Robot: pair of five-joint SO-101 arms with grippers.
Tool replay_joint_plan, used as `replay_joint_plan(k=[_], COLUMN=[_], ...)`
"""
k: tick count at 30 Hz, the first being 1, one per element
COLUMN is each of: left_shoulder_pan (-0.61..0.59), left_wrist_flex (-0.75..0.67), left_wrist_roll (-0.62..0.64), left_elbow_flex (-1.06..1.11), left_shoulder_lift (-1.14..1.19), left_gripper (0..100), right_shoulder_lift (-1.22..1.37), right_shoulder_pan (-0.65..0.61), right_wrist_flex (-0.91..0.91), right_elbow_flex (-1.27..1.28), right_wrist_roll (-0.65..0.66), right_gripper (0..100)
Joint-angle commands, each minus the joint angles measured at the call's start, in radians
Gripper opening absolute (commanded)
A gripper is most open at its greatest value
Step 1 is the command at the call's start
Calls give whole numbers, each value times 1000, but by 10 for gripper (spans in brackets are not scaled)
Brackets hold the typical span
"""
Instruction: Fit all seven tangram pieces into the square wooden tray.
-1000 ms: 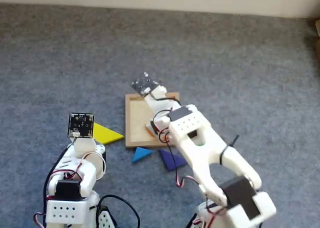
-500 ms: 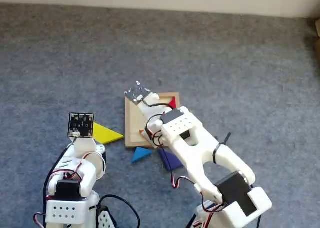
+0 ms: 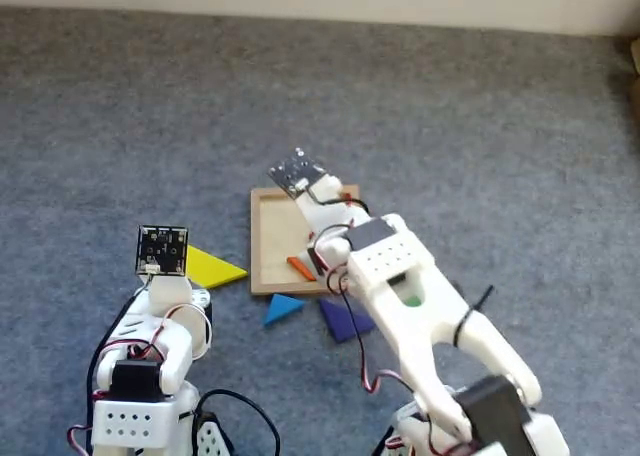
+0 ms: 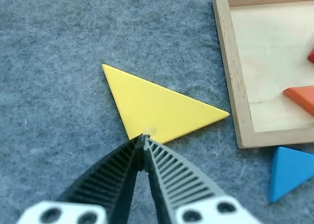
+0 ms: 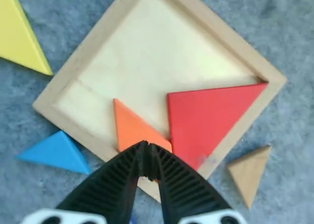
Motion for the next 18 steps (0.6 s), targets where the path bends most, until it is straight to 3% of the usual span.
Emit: replay_joint_plan(k=[1,6,10,13,18], left_shoulder_pan=[8,8,8,8,8], left_wrist_flex=[2,2,2,2,2], left_wrist_roll=[-8,-8,-8,-8,-8], left_elbow_flex=[22,22,22,22,22], left_shoulder_lift=[-24,-24,-24,-24,-24], left_gripper=[10,10,10,10,10], right_shoulder_lift=[-148,-269,-266,-226,-128], right_shoulder_pan=[16,12,10,5,-61], right_wrist_flex=[16,206,363,404,410], right_elbow_flex=[21,28,28,31,39], right_wrist_roll=[-5,-6,-5,0,94], right_gripper=[5,33,180,270,286])
